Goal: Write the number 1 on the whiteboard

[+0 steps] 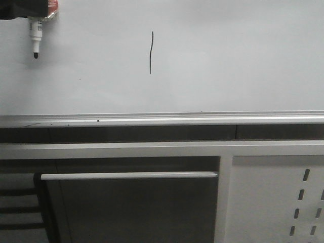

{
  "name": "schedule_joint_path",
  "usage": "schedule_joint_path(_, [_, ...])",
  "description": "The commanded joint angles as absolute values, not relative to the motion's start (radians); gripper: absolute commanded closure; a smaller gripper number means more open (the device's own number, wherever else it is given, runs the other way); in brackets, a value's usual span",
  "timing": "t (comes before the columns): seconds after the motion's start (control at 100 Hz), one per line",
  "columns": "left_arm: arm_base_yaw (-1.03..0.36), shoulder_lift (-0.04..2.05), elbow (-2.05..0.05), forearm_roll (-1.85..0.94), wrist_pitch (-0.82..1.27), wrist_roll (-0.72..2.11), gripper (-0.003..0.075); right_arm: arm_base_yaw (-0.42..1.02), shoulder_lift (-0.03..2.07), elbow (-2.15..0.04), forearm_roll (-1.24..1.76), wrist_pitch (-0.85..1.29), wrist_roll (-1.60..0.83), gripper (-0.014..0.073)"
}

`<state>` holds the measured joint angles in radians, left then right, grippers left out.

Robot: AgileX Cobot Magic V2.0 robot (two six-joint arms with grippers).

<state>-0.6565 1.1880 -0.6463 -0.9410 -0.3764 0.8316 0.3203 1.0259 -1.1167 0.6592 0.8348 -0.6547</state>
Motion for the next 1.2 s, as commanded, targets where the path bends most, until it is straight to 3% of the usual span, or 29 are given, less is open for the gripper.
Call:
schedule_joint_path(0.0, [-0.656,1.197,-0.679,-0.924,-0.471,0.819,0.0741,0.315,1.007,-1.148,0.695,0.779,-0.655,0.0188])
schedule_joint_path(0.94, [-0.656,1.224,-0.679,-0.926,-0.551,0.819,0.0738,0.315,1.007,-1.148,0.695,0.783,-0.655,0.0188])
schedule_joint_path(1.19, [-0.656,1.224,-0.679,-0.926,-0.565,0.819,0.0664,0.315,1.007,-1.148,0.695,0.785,-0.655,0.0188])
